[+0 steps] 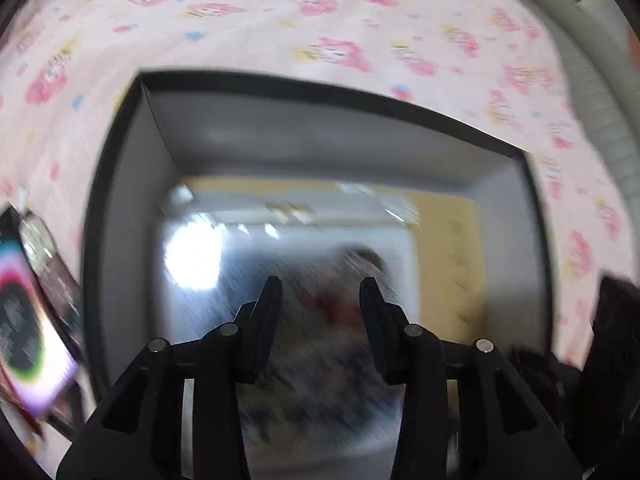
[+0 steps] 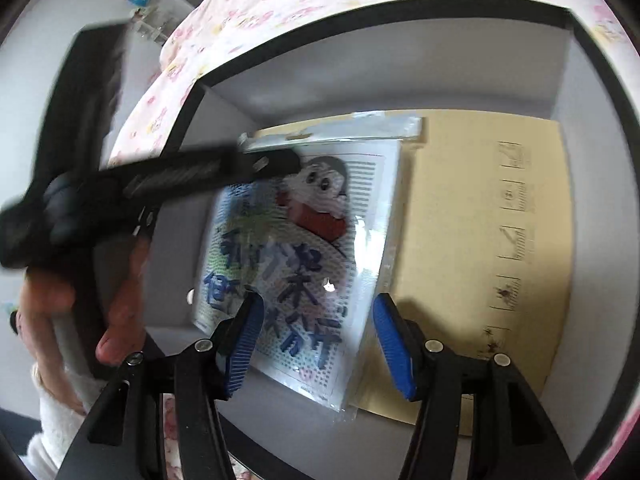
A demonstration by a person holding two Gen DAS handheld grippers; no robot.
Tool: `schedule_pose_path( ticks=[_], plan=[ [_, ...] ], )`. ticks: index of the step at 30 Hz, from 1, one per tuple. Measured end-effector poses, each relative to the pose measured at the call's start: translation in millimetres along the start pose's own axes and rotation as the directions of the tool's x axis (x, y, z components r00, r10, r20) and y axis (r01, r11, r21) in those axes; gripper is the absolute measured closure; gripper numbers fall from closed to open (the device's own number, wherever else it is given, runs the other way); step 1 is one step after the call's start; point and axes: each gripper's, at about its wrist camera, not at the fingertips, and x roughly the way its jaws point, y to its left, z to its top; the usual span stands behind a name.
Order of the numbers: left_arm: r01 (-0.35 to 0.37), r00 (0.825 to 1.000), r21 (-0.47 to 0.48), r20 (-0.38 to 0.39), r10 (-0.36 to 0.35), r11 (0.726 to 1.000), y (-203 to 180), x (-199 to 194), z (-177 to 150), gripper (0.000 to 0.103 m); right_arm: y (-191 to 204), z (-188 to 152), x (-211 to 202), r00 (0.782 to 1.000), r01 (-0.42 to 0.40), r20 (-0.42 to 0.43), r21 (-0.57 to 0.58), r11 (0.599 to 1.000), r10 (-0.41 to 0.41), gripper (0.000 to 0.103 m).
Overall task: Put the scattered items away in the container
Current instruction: 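Open the left gripper and release the kit inside the box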
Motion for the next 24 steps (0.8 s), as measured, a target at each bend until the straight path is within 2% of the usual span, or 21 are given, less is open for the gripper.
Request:
schedule_pose_path(
  ticks=[3, 4, 7, 10, 11, 13, 15, 18, 20, 22, 24],
  plan=[
    [0.053, 0.999, 0.03, -0.013, -0.053, 0.998, -13, -6, -27, 0.062, -1, -5, -30, 0.987, 0.121, 0.108, -0.009, 0.993, -0.119, 0.049],
    [0.061, 0.998, 0.042, -0.014, -0.061, 0.997, -18, -7, -36, 0.062, 0, -6, -40, 0.981, 0.137, 0.137, -0.003, 0.991, -0.135, 0.049],
    [0.122, 0.992, 0.066, -0.025, -0.12, 0.99, -30, -7, -55, 0.062, 5, -10, -75, 0.954, 0.144, 0.265, 0.0, 0.99, -0.139, 0.049],
    [0.104, 0.994, 0.091, -0.053, -0.1, 0.99, -40, -5, -65, 0.061, 10, -10, -90, 0.927, 0.158, 0.347, -0.014, 0.987, -0.143, 0.049],
    [0.099, 0.994, 0.099, -0.063, -0.093, 0.99, -43, -4, -67, 0.061, 9, -11, -90, 0.925, 0.157, 0.35, -0.006, 0.988, -0.145, 0.049],
    [0.078, 0.994, 0.11, -0.082, -0.069, 0.991, -49, 0, -68, 0.061, 2, -13, -85, 0.939, 0.121, 0.324, 0.018, 0.993, -0.12, 0.049],
    [-0.005, 0.995, 0.113, -0.094, 0.016, 0.994, -53, 8, -68, 0.061, -4, -20, -80, 0.956, 0.091, 0.275, 0.038, 0.995, -0.098, 0.049],
    [-0.079, 0.993, 0.107, -0.079, 0.088, 0.991, -49, 8, -66, 0.061, -1, -20, -72, 0.964, 0.122, 0.237, 0.02, 0.992, -0.124, 0.049],
    [-0.146, 0.987, 0.094, -0.054, 0.151, 0.985, -40, 2, -65, 0.053, 0, -19, -65, 0.967, 0.132, 0.217, 0.013, 0.991, -0.132, 0.049],
    [-0.16, 0.986, 0.05, -0.047, 0.162, 0.986, -26, -2, -64, 0.05, -1, -17, -59, 0.971, 0.123, 0.202, 0.034, 0.992, -0.128, 0.049],
    [-0.121, 0.992, 0.012, -0.018, 0.122, 0.993, -15, -8, -64, 0.05, 1, -19, -56, 0.97, 0.137, 0.201, 0.032, 0.99, -0.14, 0.049]
  ],
)
